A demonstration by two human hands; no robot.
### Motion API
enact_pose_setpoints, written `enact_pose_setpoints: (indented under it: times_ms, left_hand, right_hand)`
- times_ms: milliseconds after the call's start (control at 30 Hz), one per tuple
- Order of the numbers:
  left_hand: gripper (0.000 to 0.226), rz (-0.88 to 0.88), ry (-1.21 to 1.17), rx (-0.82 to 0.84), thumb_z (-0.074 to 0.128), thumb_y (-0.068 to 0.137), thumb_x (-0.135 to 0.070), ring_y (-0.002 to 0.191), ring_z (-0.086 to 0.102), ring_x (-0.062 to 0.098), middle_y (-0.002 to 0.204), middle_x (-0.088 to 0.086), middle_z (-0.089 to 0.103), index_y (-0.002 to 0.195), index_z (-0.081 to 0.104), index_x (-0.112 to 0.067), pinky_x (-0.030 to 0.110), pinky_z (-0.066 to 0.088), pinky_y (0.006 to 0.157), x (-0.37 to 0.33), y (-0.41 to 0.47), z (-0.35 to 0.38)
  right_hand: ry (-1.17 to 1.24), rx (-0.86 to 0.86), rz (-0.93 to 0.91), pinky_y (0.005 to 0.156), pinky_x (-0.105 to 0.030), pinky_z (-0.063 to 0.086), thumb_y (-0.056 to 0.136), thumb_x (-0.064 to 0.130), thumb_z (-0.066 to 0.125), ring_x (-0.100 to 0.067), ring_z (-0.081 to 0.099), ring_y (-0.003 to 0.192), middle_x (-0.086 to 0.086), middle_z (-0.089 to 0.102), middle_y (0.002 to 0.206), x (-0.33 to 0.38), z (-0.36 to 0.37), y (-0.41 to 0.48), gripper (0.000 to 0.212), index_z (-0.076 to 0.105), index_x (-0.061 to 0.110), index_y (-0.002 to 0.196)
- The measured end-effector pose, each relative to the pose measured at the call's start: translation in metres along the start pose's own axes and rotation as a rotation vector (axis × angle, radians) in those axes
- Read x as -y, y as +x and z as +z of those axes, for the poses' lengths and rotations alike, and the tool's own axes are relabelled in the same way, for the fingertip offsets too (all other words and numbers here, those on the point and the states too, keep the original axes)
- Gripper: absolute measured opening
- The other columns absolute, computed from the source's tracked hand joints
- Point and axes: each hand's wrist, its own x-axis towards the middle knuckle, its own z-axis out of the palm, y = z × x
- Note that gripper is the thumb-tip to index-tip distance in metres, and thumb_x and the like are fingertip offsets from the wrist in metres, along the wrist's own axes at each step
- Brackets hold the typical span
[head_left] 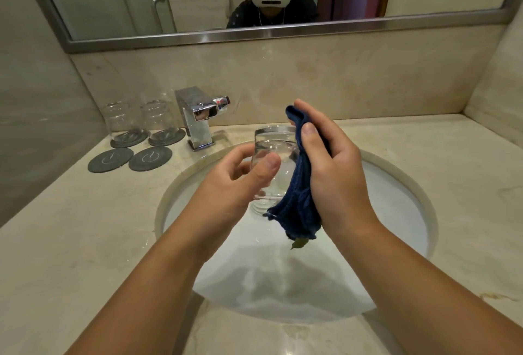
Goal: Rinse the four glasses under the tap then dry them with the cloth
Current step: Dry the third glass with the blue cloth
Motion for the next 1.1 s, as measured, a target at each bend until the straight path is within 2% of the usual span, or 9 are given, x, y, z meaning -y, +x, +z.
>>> enact_pose_setpoints:
  times_ms: [233, 333, 467, 567, 700, 867, 933, 1033, 1100]
  left_hand:
    - [0.064, -0.001, -0.19, 0.007, 0.081, 0.076, -0.047, 0.105, 0.074, 0.024, 0.12, 0.009, 0.077, 0.133, 0.066, -0.022, 0.03, 0.058, 0.089, -0.002, -0.001, -0.006]
    - [0.054, -0.048, -0.243, 0.018, 0.079, 0.089, -0.041, 0.112, 0.074, 0.031, 0.123, 0.013, 0.076, 0.133, 0.059, -0.016, 0.037, 0.059, 0.096, -0.005, -0.002, -0.004]
    - [0.038, -0.034, -0.073, -0.083, 0.068, 0.095, -0.049, 0.111, 0.072, 0.018, 0.119, 0.0, 0.078, 0.124, 0.07, -0.025, 0.043, 0.054, 0.099, -0.003, 0.001, -0.002]
    - [0.035, -0.01, 0.006, -0.105, 0.067, 0.09, -0.059, 0.097, 0.071, 0.009, 0.108, -0.01, 0.079, 0.113, 0.077, -0.035, 0.033, 0.055, 0.087, -0.006, -0.001, 0.002]
    - [0.043, 0.05, 0.145, -0.01, 0.068, 0.079, -0.06, 0.099, 0.074, 0.0, 0.106, -0.016, 0.079, 0.114, 0.074, -0.035, 0.013, 0.053, 0.075, -0.01, -0.009, 0.011]
    - [0.039, -0.023, -0.05, -0.007, 0.076, 0.081, -0.058, 0.103, 0.073, 0.018, 0.113, -0.001, 0.079, 0.108, 0.081, -0.031, 0.041, 0.055, 0.098, -0.012, -0.008, 0.005]
    - [0.048, -0.064, -0.161, 0.002, 0.077, 0.078, -0.058, 0.096, 0.072, 0.02, 0.11, 0.005, 0.077, 0.109, 0.081, -0.021, 0.036, 0.056, 0.092, -0.013, -0.008, 0.005]
    - [0.061, -0.097, -0.229, 0.04, 0.072, 0.073, -0.064, 0.106, 0.074, 0.031, 0.119, 0.017, 0.076, 0.109, 0.081, -0.015, 0.038, 0.057, 0.093, -0.014, -0.008, 0.007]
    - [0.065, -0.089, -0.25, 0.06, 0.071, 0.072, -0.064, 0.103, 0.074, 0.029, 0.122, 0.022, 0.074, 0.113, 0.08, -0.014, 0.031, 0.06, 0.08, -0.012, -0.008, 0.008]
  right_hand:
    - [0.129, 0.021, 0.096, 0.109, -0.047, 0.055, 0.115, 0.024, 0.044, -0.02, 0.072, 0.121, 0.005, 0.076, 0.129, 0.001, 0.0, 0.003, 0.034, 0.073, 0.033, 0.131]
    - [0.145, 0.005, 0.131, 0.105, -0.046, 0.057, 0.115, 0.024, 0.046, -0.021, 0.074, 0.117, 0.003, 0.077, 0.126, 0.002, -0.001, 0.003, 0.034, 0.075, 0.035, 0.127]
    - [0.078, -0.026, 0.085, 0.114, -0.049, 0.051, 0.111, 0.03, 0.05, -0.015, 0.067, 0.128, 0.013, 0.074, 0.131, -0.001, 0.001, 0.002, 0.031, 0.074, 0.04, 0.127]
    - [0.021, -0.013, 0.011, 0.118, -0.043, 0.047, 0.113, 0.025, 0.048, -0.005, 0.062, 0.133, 0.019, 0.071, 0.135, 0.001, 0.002, 0.0, 0.032, 0.07, 0.035, 0.135]
    - [-0.033, 0.007, -0.037, 0.118, -0.04, 0.047, 0.114, 0.021, 0.047, -0.001, 0.06, 0.133, 0.019, 0.071, 0.136, 0.003, 0.002, -0.002, 0.033, 0.068, 0.032, 0.137]
    - [0.024, 0.02, 0.008, 0.11, -0.039, 0.053, 0.116, 0.024, 0.042, -0.009, 0.067, 0.127, 0.013, 0.073, 0.133, 0.004, 0.002, 0.0, 0.034, 0.068, 0.032, 0.137]
    - [0.105, 0.029, 0.092, 0.099, -0.036, 0.058, 0.116, 0.025, 0.042, -0.015, 0.073, 0.117, 0.006, 0.076, 0.128, 0.005, 0.003, 0.0, 0.034, 0.07, 0.033, 0.133]
    - [0.186, 0.006, 0.191, 0.092, -0.039, 0.061, 0.115, 0.026, 0.044, -0.021, 0.076, 0.11, 0.001, 0.078, 0.122, 0.005, 0.004, 0.0, 0.033, 0.073, 0.033, 0.13]
    - [0.243, -0.007, 0.242, 0.092, -0.041, 0.06, 0.114, 0.027, 0.045, -0.024, 0.077, 0.11, -0.002, 0.079, 0.122, 0.004, 0.003, 0.002, 0.032, 0.073, 0.032, 0.129]
